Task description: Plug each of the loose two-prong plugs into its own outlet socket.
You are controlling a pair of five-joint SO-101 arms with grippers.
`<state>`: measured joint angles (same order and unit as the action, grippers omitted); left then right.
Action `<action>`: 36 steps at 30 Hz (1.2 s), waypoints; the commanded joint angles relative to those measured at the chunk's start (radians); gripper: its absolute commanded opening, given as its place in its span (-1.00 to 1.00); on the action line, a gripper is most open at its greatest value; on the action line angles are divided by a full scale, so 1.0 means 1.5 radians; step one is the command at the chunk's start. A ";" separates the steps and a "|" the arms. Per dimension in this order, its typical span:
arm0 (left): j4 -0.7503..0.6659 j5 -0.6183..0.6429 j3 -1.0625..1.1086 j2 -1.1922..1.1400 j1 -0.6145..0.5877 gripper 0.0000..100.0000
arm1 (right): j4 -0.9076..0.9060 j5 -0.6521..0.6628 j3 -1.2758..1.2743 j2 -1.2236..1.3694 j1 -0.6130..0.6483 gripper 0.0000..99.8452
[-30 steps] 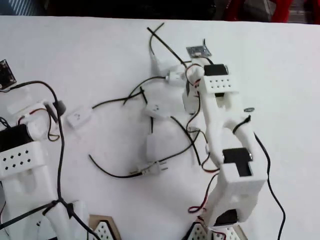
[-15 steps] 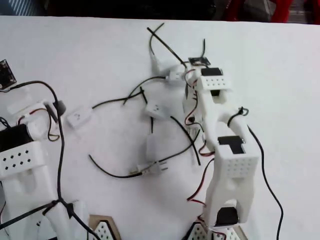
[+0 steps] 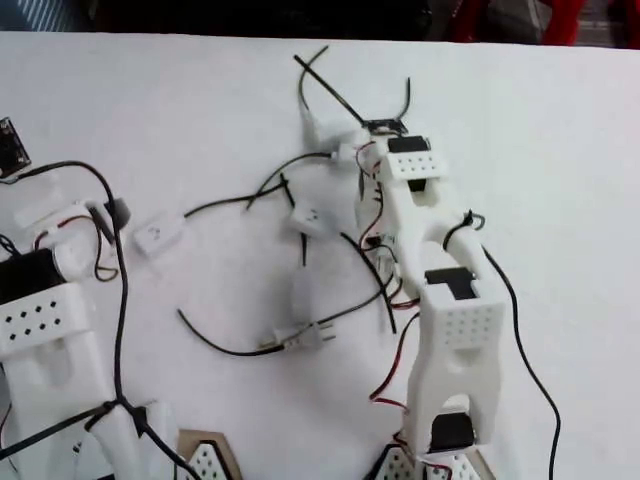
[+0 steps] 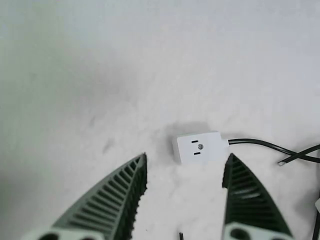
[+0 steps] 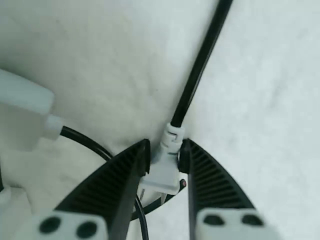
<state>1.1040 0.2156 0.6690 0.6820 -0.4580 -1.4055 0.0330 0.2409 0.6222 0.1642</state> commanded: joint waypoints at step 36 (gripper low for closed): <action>-0.012 0.001 -0.003 0.028 -0.007 -0.51 | 0.015 0.001 -0.103 -0.117 0.010 -0.68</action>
<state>1.1040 0.2156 0.6690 0.6820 -0.4580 -1.3871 0.0345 0.0813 0.4933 0.1918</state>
